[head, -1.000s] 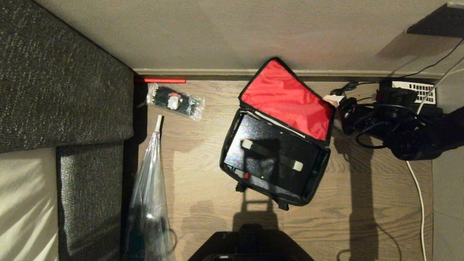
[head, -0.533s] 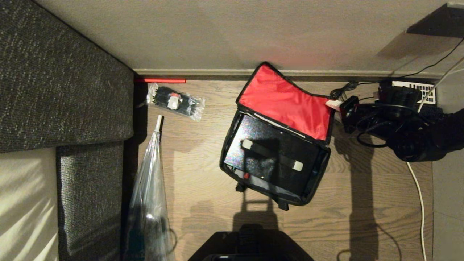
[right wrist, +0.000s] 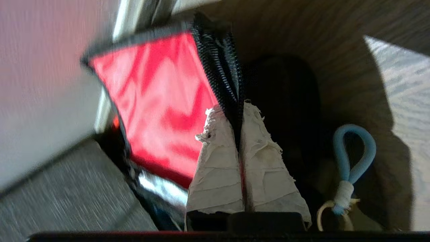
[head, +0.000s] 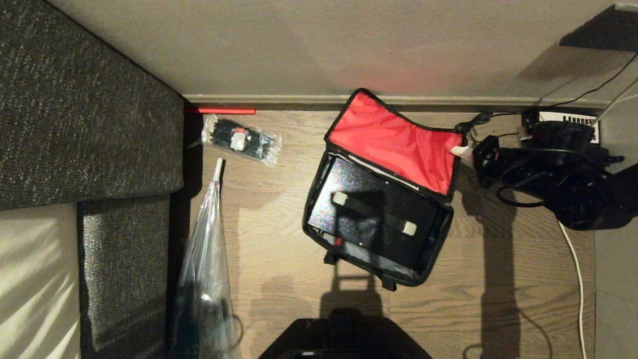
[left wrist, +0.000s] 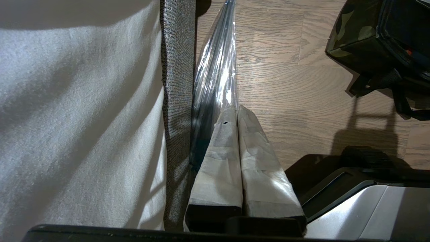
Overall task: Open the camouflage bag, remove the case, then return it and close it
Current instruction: Close the top of the storage box
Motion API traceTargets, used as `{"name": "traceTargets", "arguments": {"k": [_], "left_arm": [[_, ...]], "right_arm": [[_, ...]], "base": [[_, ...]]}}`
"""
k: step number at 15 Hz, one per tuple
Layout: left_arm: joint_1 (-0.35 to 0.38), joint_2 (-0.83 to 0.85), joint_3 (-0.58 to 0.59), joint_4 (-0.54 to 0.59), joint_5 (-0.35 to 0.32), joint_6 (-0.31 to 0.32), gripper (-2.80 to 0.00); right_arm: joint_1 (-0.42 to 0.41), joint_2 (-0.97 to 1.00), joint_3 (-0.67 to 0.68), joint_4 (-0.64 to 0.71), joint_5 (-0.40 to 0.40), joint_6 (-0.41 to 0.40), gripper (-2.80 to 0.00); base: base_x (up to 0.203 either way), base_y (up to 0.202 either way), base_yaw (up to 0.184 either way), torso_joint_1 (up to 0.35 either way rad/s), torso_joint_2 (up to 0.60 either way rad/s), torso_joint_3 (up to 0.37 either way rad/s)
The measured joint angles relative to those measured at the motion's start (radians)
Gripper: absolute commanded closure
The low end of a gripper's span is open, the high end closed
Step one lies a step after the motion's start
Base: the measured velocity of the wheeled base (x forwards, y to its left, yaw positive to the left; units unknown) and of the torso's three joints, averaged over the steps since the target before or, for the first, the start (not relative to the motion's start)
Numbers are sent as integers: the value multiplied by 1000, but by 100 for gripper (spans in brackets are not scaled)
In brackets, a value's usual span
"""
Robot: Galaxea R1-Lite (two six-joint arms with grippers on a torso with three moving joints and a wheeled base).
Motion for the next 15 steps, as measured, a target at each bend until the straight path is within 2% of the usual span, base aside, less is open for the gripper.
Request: {"name": "traceTargets", "arguments": {"k": [4,7,10,12,14,15], "left_arm": [[0,0,-1,0,0,0,0],[0,0,0,0,0,0,0],[0,0,0,0,0,0,0],[0,0,0,0,0,0,0],[0,0,0,1,0,0,0],[0,0,0,0,0,0,0]], "right_arm": [[1,-37,80,-22,47,-96,0],[1,-56,141,-130,111,-113,0],[0,-66,225,-323,235,-129,0],[-1,-69,245,-363,256,-142,0],[0,-70,296,-381,287,-247,0],[0,-70,335,-392,330,-325,0]], "base": [[0,0,0,0,0,0],[0,0,0,0,0,0],[0,0,0,0,0,0],[0,0,0,0,0,0],[0,0,0,0,0,0],[0,0,0,0,0,0]]}}
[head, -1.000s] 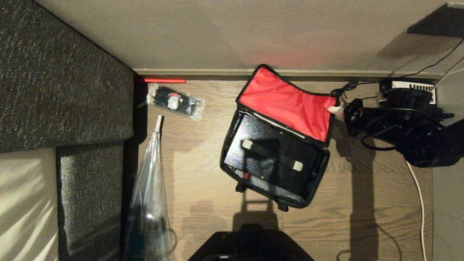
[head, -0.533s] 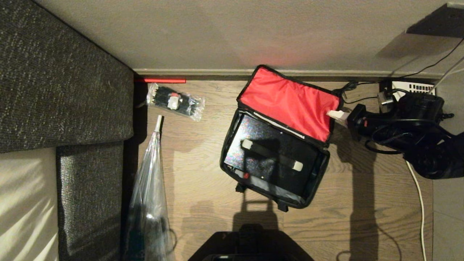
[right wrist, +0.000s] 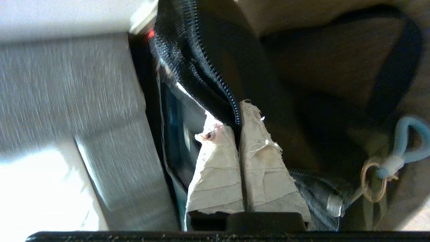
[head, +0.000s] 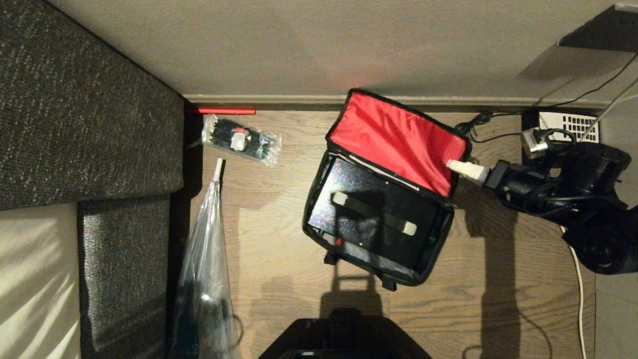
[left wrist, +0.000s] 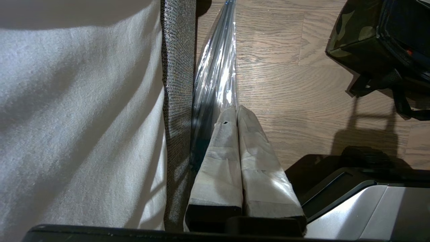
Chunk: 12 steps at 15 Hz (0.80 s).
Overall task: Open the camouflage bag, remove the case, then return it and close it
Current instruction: Close the top of the storage box
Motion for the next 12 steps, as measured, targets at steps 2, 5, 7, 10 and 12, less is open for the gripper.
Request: {"name": "traceTargets", "arguments": {"k": [2,5,7,10,12], "left_arm": [[1,0,0,0,0,0,0],[0,0,0,0,0,0,0],[0,0,0,0,0,0,0],[0,0,0,0,0,0,0],[0,0,0,0,0,0,0]], "right_arm": [[-9,-2,52,-20,97,-112,0],[-29,-17,98,-26,197,-163,0],[-38,-28,112,-29,219,-168,0],[-49,-51,134,-42,287,-181,0],[-50,-64,152,-46,308,-179,0]], "base": [[0,0,0,0,0,0],[0,0,0,0,0,0],[0,0,0,0,0,0],[0,0,0,0,0,0],[0,0,0,0,0,0]]}}
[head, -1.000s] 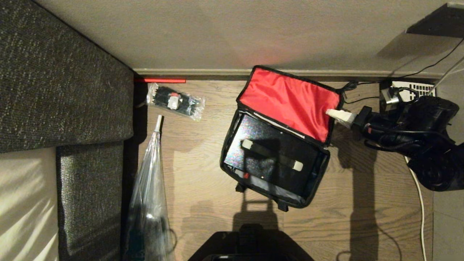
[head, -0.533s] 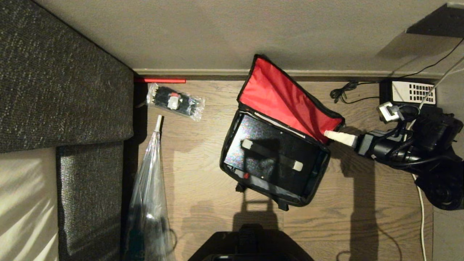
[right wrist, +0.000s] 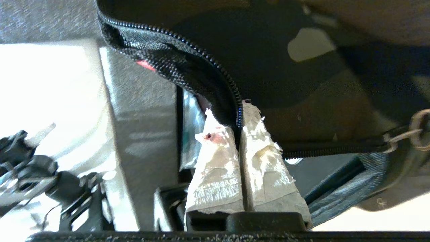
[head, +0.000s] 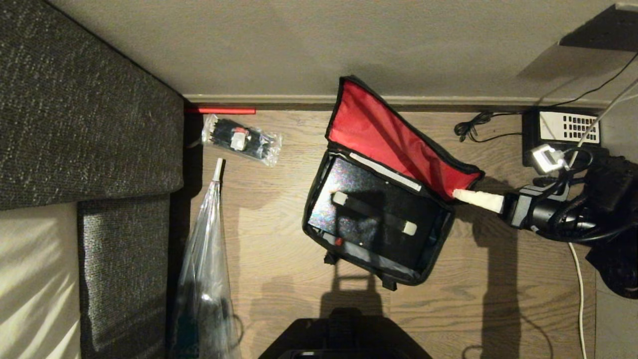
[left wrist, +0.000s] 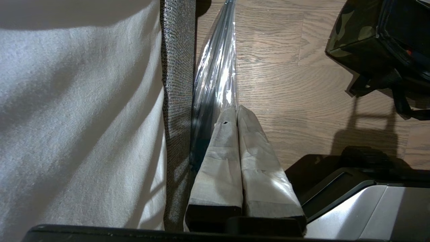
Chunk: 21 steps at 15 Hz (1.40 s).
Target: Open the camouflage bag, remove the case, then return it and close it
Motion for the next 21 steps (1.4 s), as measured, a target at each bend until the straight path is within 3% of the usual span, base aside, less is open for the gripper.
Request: {"name": "traceTargets", "arguments": {"k": [5,6,12,17,21], "left_arm": [[0,0,1,0,0,0,0],[0,0,1,0,0,0,0],[0,0,0,0,0,0,0],[0,0,0,0,0,0,0],[0,0,1,0,0,0,0]], "right_arm": [[4,-45,94,4,116,-4,0],[6,-50,109,6,119,-4,-280],[11,-65,174,21,184,-5,-280],[11,-97,207,148,184,-4,-280],[24,-166,245,348,175,-16,-280]], "base": [[0,0,0,0,0,0],[0,0,0,0,0,0],[0,0,0,0,0,0],[0,0,0,0,0,0],[0,0,0,0,0,0]]}}
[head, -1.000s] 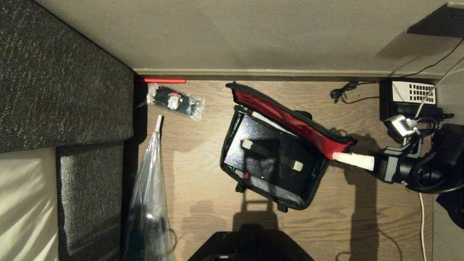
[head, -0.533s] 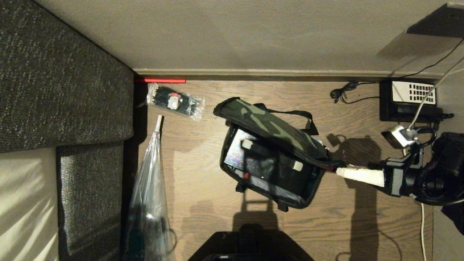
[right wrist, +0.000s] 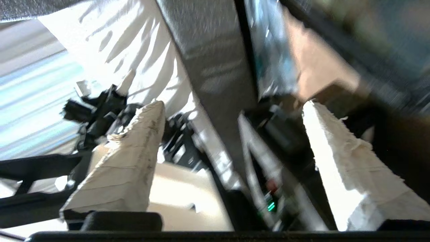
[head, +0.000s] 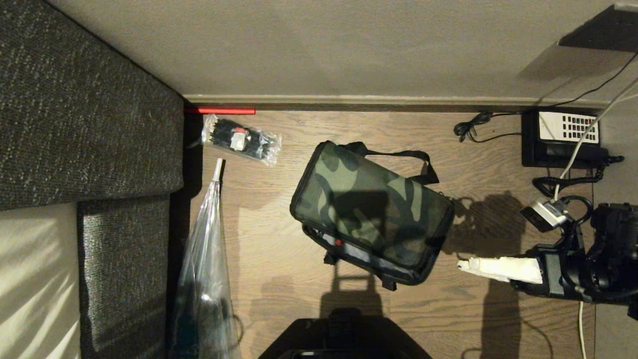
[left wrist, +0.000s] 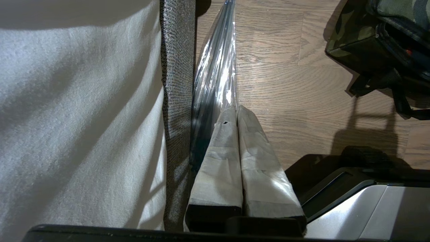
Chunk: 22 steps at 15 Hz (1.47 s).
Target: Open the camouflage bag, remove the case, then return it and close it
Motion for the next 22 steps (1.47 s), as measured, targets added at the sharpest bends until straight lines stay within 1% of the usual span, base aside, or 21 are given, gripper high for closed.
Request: {"name": "traceTargets", "arguments": {"k": [2,3,5,9,11,12,13,15,16,17,20,21,22], "left_arm": [[0,0,0,0,0,1,0],[0,0,0,0,0,0,0],[0,0,0,0,0,0,0],[0,0,0,0,0,0,0],[0,0,0,0,0,0,0],[0,0,0,0,0,0,0],[0,0,0,0,0,0,0],[0,0,0,0,0,1,0],[0,0,0,0,0,0,0],[0,0,0,0,0,0,0],[0,0,0,0,0,0,0],[0,0,0,0,0,1,0],[0,0,0,0,0,1,0]], "right_arm": [[5,-50,-23,26,-33,-2,-280],[6,-80,-30,49,-78,3,0],[7,-166,-29,120,-193,9,0],[7,-381,15,224,-370,5,0],[7,-494,49,269,-487,-8,0],[7,-552,65,299,-550,-36,0],[7,-603,81,335,-597,-68,0],[6,-743,97,462,-650,-152,0],[4,-815,103,539,-670,-194,0],[1,-910,113,640,-699,-254,0],[-9,-1182,162,925,-831,-432,0],[-9,-1269,184,1006,-888,-459,0],[-7,-1337,200,1059,-941,-463,0]], "base": [[0,0,0,0,0,0],[0,0,0,0,0,0],[0,0,0,0,0,0],[0,0,0,0,0,0],[0,0,0,0,0,0],[0,0,0,0,0,0],[0,0,0,0,0,0],[0,0,0,0,0,0],[0,0,0,0,0,0],[0,0,0,0,0,0],[0,0,0,0,0,0],[0,0,0,0,0,0],[0,0,0,0,0,0]]}}
